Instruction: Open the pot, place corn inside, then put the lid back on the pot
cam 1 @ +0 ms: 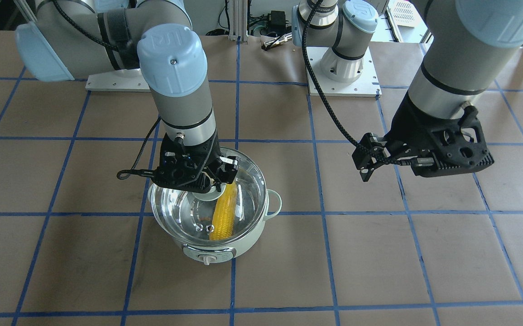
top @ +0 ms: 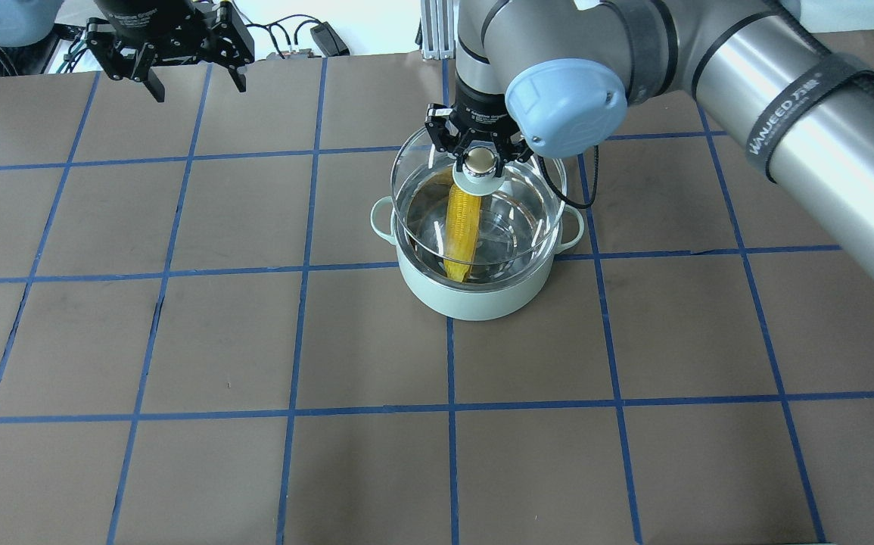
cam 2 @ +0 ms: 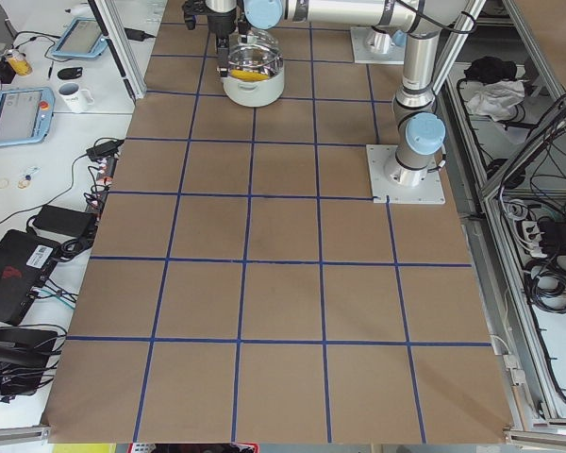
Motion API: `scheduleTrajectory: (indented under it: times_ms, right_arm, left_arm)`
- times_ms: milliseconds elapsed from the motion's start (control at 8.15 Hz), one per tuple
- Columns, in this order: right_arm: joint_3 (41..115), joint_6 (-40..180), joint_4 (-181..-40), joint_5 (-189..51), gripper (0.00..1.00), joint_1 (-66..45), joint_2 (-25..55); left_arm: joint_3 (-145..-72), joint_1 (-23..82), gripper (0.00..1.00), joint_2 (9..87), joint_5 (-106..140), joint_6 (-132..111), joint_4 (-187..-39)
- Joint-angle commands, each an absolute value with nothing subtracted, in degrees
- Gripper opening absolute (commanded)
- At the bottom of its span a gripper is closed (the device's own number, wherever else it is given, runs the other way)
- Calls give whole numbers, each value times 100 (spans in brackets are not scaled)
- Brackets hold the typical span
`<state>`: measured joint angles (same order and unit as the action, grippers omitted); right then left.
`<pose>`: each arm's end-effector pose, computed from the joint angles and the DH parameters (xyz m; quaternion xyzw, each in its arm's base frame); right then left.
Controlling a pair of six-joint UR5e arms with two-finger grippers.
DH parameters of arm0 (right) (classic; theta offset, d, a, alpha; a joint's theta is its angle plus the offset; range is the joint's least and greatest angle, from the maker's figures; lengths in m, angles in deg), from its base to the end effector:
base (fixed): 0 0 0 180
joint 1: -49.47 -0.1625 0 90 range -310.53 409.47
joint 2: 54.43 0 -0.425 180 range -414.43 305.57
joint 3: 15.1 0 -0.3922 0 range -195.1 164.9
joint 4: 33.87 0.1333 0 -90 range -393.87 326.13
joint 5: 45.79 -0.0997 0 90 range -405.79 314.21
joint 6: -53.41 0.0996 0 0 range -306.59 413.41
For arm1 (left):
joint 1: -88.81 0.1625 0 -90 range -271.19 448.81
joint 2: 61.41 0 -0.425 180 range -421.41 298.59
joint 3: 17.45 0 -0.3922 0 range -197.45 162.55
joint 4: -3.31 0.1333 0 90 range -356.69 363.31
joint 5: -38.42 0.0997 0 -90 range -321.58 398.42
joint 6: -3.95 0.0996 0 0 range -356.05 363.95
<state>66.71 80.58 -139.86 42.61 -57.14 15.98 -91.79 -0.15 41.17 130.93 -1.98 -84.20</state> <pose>0.3117 -0.5689 0.3941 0.0914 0.9949 -0.0320 0.0279 -0.1182 -0.5953 0.5090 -0.0618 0.9967 -0.0495 0.0198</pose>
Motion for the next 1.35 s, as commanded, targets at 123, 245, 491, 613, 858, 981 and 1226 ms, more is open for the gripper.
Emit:
scheduleTrajectory:
  times_ms: [123,245,491,613,858,981,1226]
  right_arm:
    - [6804,8101,-14242,4236,0,-5802,1342]
    - [6892,8057,-14250,4271,0,-5802,1350]
    - [6928,8083,-14242,4254,0,-5802,1351]
    - [6989,8066,-14242,4254,0,-5802,1351]
    - [6998,8040,-14251,4280,0,-5802,1351]
    - [7007,8039,-14242,4298,0,-5802,1351]
    - [6998,8057,-14224,4307,0,-5802,1324]
  left_arm:
    - [-10243,-48,100,3265,13141,-308,-8379]
    - [-10323,-57,100,3229,13115,-274,-8379]
    - [-10341,-66,100,3088,12966,-195,-8387]
    - [-10289,-66,100,3044,12661,-212,-8379]
    - [-10332,-83,100,3105,12640,-247,-8396]
    - [-10341,-83,100,3097,12666,-229,-8440]
    - [-10315,-83,100,3070,12684,-229,-8423]
